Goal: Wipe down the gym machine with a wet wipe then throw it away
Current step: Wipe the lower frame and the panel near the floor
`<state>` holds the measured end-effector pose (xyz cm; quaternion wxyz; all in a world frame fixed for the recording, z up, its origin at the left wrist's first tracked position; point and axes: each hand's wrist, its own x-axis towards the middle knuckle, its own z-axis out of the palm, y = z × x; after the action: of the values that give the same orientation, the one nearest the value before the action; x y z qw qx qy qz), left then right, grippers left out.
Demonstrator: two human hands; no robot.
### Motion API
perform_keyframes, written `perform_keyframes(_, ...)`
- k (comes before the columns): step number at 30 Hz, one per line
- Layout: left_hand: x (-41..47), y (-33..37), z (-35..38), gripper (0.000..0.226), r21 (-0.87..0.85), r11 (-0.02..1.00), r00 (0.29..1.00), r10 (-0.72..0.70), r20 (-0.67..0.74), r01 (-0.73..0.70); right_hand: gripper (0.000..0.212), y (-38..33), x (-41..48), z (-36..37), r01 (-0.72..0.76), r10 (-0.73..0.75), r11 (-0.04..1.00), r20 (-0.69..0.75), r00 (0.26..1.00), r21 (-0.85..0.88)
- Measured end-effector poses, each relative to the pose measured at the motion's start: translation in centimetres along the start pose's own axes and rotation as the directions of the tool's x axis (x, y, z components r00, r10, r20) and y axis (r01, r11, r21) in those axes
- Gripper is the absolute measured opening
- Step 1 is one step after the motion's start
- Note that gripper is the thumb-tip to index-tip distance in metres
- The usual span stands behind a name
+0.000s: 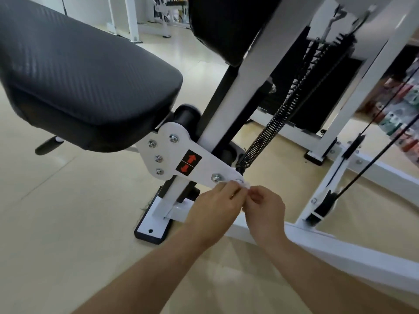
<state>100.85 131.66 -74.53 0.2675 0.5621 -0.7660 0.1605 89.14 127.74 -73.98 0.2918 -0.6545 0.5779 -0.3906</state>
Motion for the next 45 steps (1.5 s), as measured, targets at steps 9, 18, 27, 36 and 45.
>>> perform_keyframes(9, 1.1, -3.5, -3.3, 0.046, 0.084, 0.922, 0.863, 0.317, 0.394, -0.377, 0.041, -0.9, -2.1, 4.5, -0.231, 0.257, 0.937, -0.07, 0.964, 0.261)
perform_keyframes(18, -0.1, -4.3, -2.3, 0.032, 0.056, 0.968, 0.937, 0.222, 0.268, -0.245, 0.028, -1.1, -3.3, 6.3, -0.258, 0.279, 0.883, 0.005, 0.96, 0.392)
perform_keyframes(27, -3.4, -7.3, -1.9, 0.015, -0.222, 0.849, 0.858, -0.507, -0.088, 0.479, 0.023, -5.1, -2.6, 8.8, -0.209, 0.171, 0.839, 0.122, 0.978, 0.503)
perform_keyframes(36, -4.9, -8.9, -1.4, 0.01, -0.617, 0.393, 0.534, -0.844, 0.052, 0.682, 0.038, -5.2, -2.6, 11.0, -0.172, 0.08, 0.944, 0.311, 0.947, 0.283)
perform_keyframes(45, -9.0, -12.1, 2.2, 0.017, -0.497, 0.451, 0.602, -0.774, 0.196, 0.742, 0.034, -2.7, -2.1, 15.0, -0.084, 0.064, 0.996, 0.414, 0.908, 0.03)
